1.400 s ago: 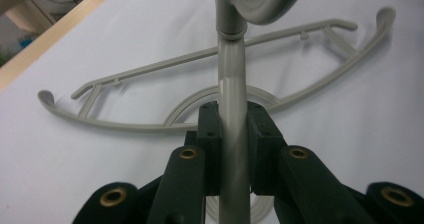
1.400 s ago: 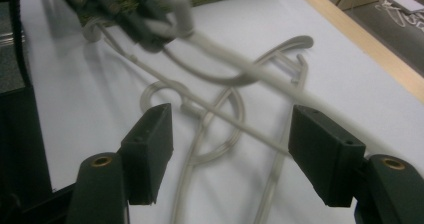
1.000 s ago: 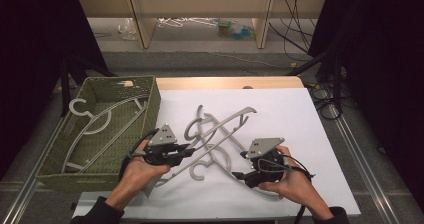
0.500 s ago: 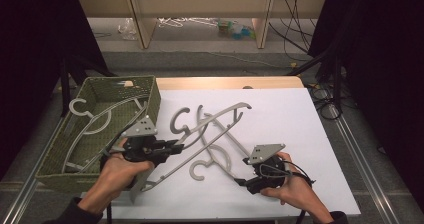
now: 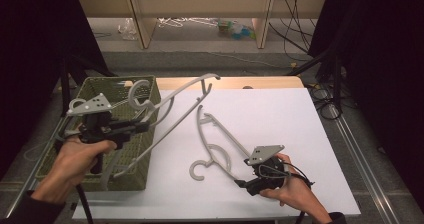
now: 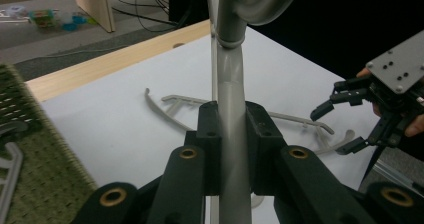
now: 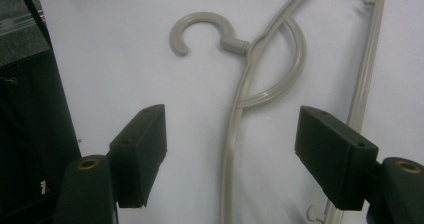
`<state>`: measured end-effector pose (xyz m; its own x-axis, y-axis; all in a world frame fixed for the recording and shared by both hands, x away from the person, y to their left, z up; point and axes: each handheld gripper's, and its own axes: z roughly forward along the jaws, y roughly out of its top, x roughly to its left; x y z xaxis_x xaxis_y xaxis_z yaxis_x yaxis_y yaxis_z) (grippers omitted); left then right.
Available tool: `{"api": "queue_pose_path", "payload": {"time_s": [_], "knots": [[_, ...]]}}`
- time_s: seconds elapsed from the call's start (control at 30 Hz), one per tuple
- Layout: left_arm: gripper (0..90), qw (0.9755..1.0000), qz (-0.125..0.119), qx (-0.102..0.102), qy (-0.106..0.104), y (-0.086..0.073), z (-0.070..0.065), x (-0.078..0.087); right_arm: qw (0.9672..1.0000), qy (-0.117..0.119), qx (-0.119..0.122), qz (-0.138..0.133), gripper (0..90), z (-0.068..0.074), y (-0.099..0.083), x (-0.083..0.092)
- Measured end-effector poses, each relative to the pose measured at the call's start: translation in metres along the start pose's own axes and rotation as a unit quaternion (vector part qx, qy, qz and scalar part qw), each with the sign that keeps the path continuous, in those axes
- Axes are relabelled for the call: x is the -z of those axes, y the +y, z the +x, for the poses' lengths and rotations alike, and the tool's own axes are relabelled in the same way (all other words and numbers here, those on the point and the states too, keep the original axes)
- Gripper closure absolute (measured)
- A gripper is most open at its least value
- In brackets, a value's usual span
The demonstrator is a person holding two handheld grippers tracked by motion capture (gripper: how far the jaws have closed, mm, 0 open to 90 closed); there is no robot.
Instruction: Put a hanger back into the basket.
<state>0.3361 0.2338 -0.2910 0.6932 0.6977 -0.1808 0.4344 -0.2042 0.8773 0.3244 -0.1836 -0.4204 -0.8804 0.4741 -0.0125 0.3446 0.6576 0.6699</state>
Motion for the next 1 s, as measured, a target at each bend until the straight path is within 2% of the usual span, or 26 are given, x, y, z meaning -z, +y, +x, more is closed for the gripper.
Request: {"api": "queue_pose_path", "payload": {"time_s": [0.07,0.13,0.3,0.47,0.57,0.63,0.67,0.73,0.83,0.9,0.93,1.0], "knots": [[78.9,0.9999,-0.001,0.007,0.014,0.001,0.01,0.007,1.0,0.0,0.004,0.0,29.6,-0.001,-0.001,0.0],[78.9,0.9996,0.001,0.011,0.027,0.001,0.02,0.014,1.0,0.0,-0.004,0.005,29.6,0.0,-0.001,0.0],[79.0,0.998,0.0,0.021,0.059,0.0,0.044,0.028,1.0,-0.002,-0.003,-0.001,29.5,-0.001,-0.001,-0.003],[78.9,0.9965,0.0,0.033,0.077,-0.002,0.067,0.037,1.0,0.004,-0.002,0.003,29.5,-0.002,-0.001,-0.002],[78.9,0.9952,0.002,0.033,0.092,-0.002,0.079,0.043,1.0,0.001,-0.002,0.004,29.5,-0.003,-0.001,-0.003],[78.9,0.9948,0.002,0.029,0.098,-0.001,0.088,0.045,1.0,0.0,-0.006,0.002,29.5,-0.002,-0.002,-0.004],[78.9,0.9952,0.004,0.026,0.094,-0.001,0.092,0.046,1.0,0.0,-0.005,0.003,29.5,-0.002,-0.002,-0.004],[78.9,0.9942,0.006,0.018,0.106,-0.001,0.099,0.049,1.0,-0.001,-0.002,0.002,29.4,-0.003,-0.002,-0.005],[78.9,0.9927,0.014,0.014,0.119,-0.004,0.111,0.051,1.0,0.002,-0.005,0.003,29.5,-0.003,-0.003,-0.005],[78.9,0.992,0.016,0.02,0.124,-0.007,0.119,0.053,1.0,0.0,-0.004,0.002,29.5,-0.003,-0.003,-0.005],[78.9,0.9919,0.017,0.023,0.124,-0.008,0.122,0.054,0.9998,0.005,-0.012,0.011,29.5,-0.003,-0.002,-0.003],[78.9,0.9914,0.024,0.014,0.127,-0.012,0.128,0.054,1.0,0.0,-0.005,0.003,29.5,-0.004,-0.003,-0.005]]}}
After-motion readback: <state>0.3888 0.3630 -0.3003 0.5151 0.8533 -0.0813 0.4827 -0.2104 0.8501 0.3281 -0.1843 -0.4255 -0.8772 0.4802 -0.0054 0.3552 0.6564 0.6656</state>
